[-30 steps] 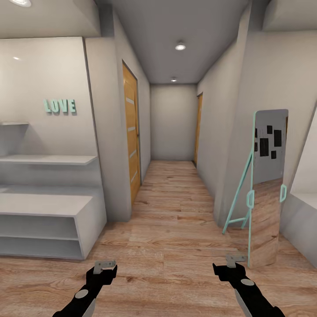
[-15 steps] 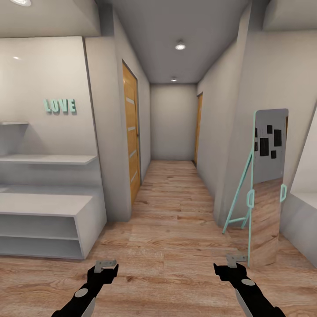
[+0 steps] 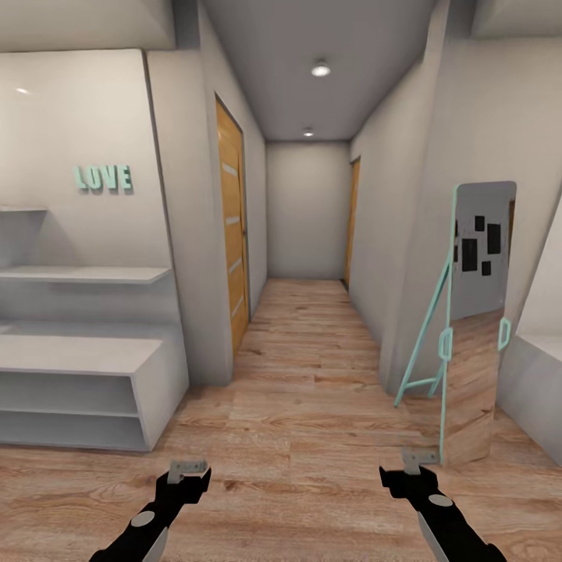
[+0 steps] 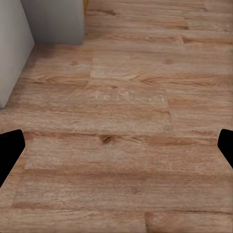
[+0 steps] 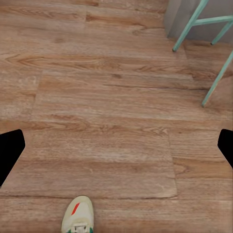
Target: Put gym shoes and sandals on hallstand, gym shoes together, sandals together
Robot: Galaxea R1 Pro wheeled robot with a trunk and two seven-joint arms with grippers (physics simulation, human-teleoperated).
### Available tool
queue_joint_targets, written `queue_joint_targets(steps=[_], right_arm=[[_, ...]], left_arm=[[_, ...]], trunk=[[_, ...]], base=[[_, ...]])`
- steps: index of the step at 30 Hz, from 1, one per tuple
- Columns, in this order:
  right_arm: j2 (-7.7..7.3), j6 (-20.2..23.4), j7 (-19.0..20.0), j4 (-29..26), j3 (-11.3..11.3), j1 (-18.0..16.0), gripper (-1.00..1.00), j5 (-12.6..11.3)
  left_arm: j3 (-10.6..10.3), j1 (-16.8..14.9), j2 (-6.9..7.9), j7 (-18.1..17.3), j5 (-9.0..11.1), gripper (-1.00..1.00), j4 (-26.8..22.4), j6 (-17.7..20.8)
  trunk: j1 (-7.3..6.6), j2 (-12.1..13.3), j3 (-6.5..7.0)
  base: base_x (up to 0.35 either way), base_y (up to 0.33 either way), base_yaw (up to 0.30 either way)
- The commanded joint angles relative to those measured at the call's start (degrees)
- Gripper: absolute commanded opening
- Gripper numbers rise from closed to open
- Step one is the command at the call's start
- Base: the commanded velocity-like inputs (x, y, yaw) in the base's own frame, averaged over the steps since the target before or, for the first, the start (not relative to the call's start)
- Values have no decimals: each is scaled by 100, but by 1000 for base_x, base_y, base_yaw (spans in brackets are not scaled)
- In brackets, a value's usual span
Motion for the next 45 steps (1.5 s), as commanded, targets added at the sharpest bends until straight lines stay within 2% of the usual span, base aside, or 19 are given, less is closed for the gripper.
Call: queue_joint_targets(steps=[1, 12, 18, 21, 27, 45], right_arm=[[0, 34, -13, -9, 2, -2, 100, 2], [0, 34, -18, 121, 10, -2, 100, 2], [0, -52, -18, 919, -58, -2, 100, 1], [0, -194, -18, 1088, -70, -2, 100, 1], [-8, -351, -11, 1197, -64, -2, 100, 1], [-12, -370, -8, 1212, -60, -2, 100, 1]], left_arm=[[11, -4, 0, -30, 8, 100, 4, -16], [11, -5, -1, -32, 8, 100, 8, -10], [11, -6, -9, -32, 8, 100, 13, -7], [11, -5, -22, -32, 6, 100, 13, -7], [11, -6, -35, -32, 0, 100, 13, -7], [11, -11, -26, -39, 5, 100, 13, -7]], trunk=[[22, -45, -34], [264, -486, -332], [396, -727, -494], [462, -847, -575], [593, -1088, -737], [989, -1810, -1224]], base=[[0, 0, 0], [0, 0, 0], [0, 0, 0], [0, 0, 0], [0, 0, 0], [0, 0, 0]])
